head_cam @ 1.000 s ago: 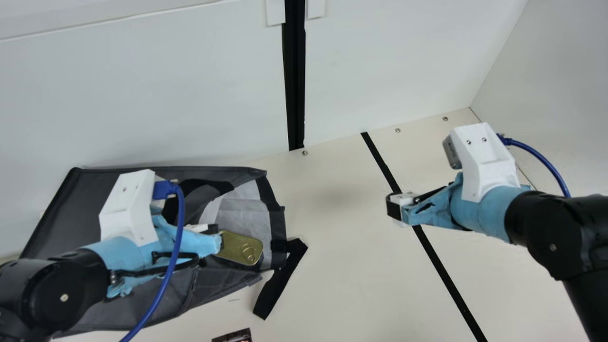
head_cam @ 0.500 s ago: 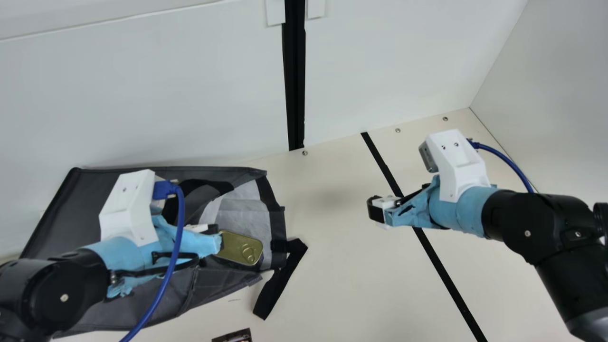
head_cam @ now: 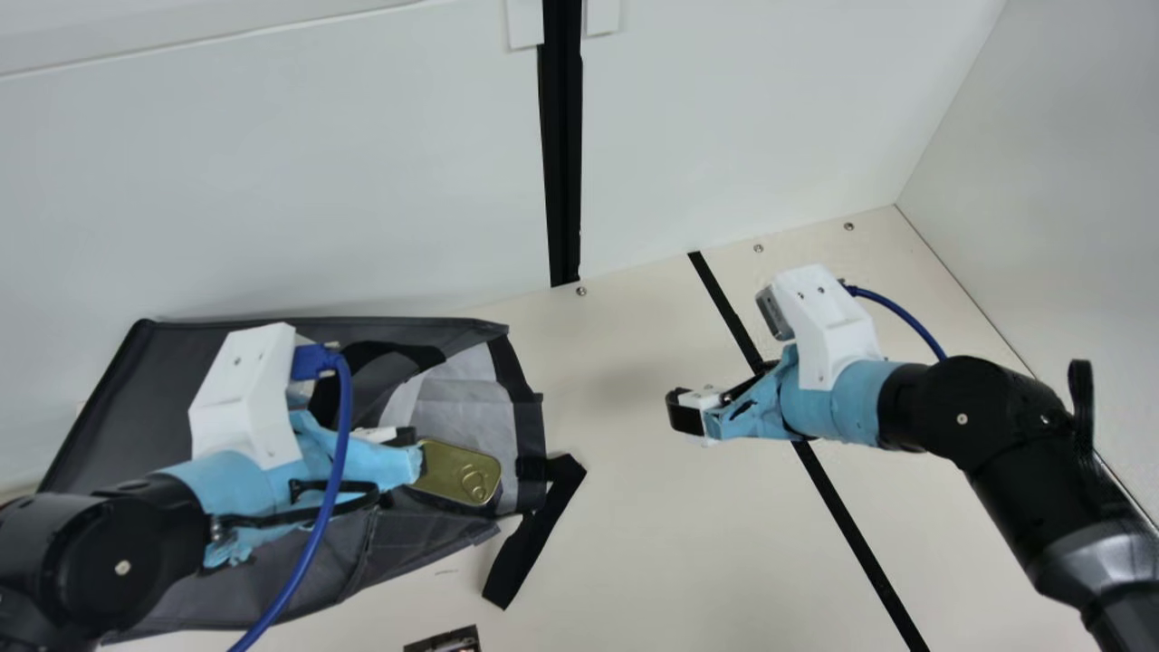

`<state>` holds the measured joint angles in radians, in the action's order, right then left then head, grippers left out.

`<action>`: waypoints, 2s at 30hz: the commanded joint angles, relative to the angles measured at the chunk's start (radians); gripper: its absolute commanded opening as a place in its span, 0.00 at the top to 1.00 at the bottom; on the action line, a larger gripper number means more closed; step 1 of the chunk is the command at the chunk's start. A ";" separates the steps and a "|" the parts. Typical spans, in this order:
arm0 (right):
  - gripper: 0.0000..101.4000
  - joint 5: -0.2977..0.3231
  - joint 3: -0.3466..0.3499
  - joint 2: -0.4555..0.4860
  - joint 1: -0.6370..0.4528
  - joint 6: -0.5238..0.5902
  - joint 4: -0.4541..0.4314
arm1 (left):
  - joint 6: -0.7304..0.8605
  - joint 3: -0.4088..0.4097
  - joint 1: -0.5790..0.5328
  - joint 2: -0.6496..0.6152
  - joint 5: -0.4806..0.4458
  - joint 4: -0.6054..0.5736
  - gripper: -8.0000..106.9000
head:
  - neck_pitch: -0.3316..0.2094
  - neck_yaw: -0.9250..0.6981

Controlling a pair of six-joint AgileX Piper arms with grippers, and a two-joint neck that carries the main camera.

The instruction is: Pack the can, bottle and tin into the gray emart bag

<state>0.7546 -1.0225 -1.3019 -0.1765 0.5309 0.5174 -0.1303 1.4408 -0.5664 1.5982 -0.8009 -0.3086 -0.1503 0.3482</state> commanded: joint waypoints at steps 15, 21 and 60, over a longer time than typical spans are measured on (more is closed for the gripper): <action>0.10 -0.039 0.024 -0.125 0.018 0.179 0.172 | 0.000 0.000 0.000 0.000 0.000 0.000 0.84 | -0.024 0.001; 0.10 -0.055 0.025 -0.173 0.036 0.232 0.233 | 0.000 0.000 0.000 0.000 0.000 0.000 0.84 | -0.024 0.001; 0.10 -0.004 0.008 -0.472 0.144 0.727 0.739 | 0.000 0.000 0.000 0.000 0.000 0.000 0.84 | -0.024 0.001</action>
<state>0.7431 -1.0099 -1.7638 -0.0350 1.2431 1.2433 -0.1303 1.4408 -0.5664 1.5982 -0.8009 -0.3086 -0.1519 0.3482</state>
